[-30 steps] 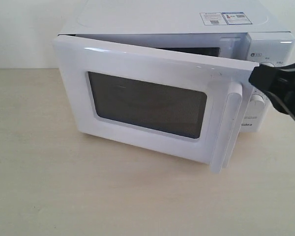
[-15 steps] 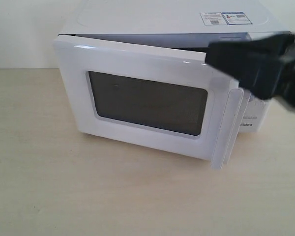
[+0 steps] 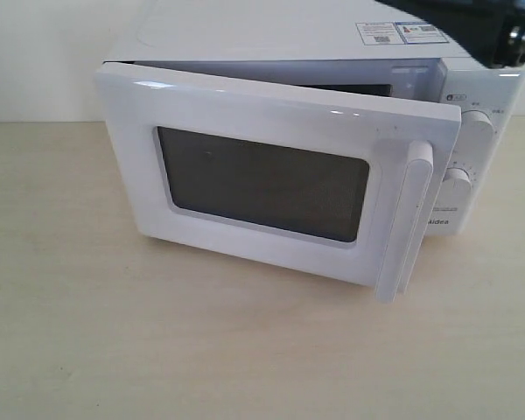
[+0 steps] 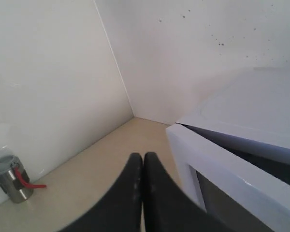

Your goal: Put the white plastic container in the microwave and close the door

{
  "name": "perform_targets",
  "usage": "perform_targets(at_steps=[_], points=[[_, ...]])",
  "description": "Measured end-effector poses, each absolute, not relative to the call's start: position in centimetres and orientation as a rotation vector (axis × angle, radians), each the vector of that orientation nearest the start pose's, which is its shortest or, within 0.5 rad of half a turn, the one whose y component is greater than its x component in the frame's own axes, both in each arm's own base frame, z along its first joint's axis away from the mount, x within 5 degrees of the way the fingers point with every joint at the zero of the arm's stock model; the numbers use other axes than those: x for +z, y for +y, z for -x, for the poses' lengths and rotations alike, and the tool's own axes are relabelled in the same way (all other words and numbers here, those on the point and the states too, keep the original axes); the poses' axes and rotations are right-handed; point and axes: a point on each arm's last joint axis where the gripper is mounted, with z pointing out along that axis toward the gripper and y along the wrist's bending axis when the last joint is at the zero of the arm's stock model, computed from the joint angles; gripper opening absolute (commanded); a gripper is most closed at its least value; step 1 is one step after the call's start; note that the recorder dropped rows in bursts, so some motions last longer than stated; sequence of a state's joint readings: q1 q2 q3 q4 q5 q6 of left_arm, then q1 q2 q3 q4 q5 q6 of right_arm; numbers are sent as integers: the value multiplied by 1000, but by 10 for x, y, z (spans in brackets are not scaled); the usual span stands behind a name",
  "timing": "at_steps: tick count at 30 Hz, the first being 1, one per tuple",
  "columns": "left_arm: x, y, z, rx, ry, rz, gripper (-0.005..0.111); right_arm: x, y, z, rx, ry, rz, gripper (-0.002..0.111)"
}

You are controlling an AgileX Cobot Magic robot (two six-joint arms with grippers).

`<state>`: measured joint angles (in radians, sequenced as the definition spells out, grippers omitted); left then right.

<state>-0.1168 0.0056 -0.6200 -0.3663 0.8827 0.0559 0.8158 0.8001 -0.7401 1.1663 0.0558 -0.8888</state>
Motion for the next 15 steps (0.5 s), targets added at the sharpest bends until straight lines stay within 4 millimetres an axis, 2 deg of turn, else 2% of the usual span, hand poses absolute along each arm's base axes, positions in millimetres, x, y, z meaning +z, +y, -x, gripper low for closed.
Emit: perform_targets(at_steps=[7, 15], points=[[329, -23, 21, -462, 1727, -152, 4, 381, 129, -113, 825, 1537, 561, 0], [329, -23, 21, -462, 1727, -152, 4, 381, 129, -113, 854, 1553, 536, 0]])
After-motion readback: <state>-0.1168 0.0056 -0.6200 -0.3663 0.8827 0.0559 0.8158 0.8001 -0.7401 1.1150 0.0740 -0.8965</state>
